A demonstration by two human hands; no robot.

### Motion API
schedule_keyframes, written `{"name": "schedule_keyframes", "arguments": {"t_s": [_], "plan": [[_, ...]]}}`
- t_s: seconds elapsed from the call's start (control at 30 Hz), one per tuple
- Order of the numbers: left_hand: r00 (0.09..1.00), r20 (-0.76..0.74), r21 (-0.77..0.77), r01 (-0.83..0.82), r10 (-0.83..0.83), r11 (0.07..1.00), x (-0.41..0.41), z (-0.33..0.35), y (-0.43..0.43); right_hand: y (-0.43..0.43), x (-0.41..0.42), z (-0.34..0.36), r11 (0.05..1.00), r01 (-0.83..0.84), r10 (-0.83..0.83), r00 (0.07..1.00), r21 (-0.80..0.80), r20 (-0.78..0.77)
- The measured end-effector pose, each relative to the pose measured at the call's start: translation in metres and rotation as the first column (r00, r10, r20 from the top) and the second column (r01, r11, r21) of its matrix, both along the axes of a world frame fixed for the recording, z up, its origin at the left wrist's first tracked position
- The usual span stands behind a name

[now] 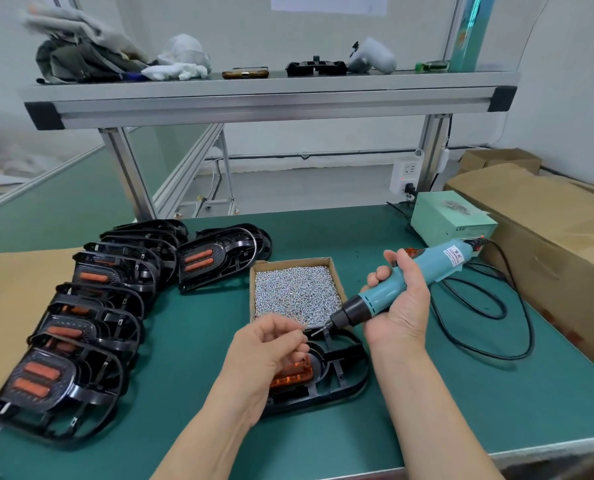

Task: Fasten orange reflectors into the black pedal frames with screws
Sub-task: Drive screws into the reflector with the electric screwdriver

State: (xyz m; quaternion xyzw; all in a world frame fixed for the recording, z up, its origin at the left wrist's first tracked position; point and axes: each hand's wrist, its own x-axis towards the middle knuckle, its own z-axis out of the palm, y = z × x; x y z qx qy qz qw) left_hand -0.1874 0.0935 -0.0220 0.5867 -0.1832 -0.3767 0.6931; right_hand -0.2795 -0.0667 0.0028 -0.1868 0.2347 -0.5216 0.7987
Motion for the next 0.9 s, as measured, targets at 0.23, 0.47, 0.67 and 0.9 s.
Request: {"name": "schedule_keyframes", "arguments": {"t_s": [0.23, 0.47, 0.67, 0.9], "plan": [[0.982, -0.186, -0.096, 0.020, -0.038, 0.995, -0.013, -0.004, 0.008, 0.015, -0.005, 0.003, 1.000, -0.004, 0.004, 1.000, 0.022, -0.018], [0.993, -0.118, -0.104, -0.043, 0.030, 0.994, -0.023, -0.005, 0.014, 0.024, -0.007, -0.001, 0.998, 0.006, -0.004, 0.999, 0.059, -0.048], [0.986, 0.072, -0.071, -0.148, 0.153, 0.986, -0.036, -0.005, 0.015, 0.026, -0.007, 0.001, 0.996, 0.042, -0.037, 0.997, 0.075, -0.067], [0.978, 0.048, -0.067, -0.199, 0.202, 0.978, -0.040, -0.009, 0.014, 0.027, -0.006, -0.001, 0.995, 0.056, -0.049, 0.996, 0.083, -0.078]]}}
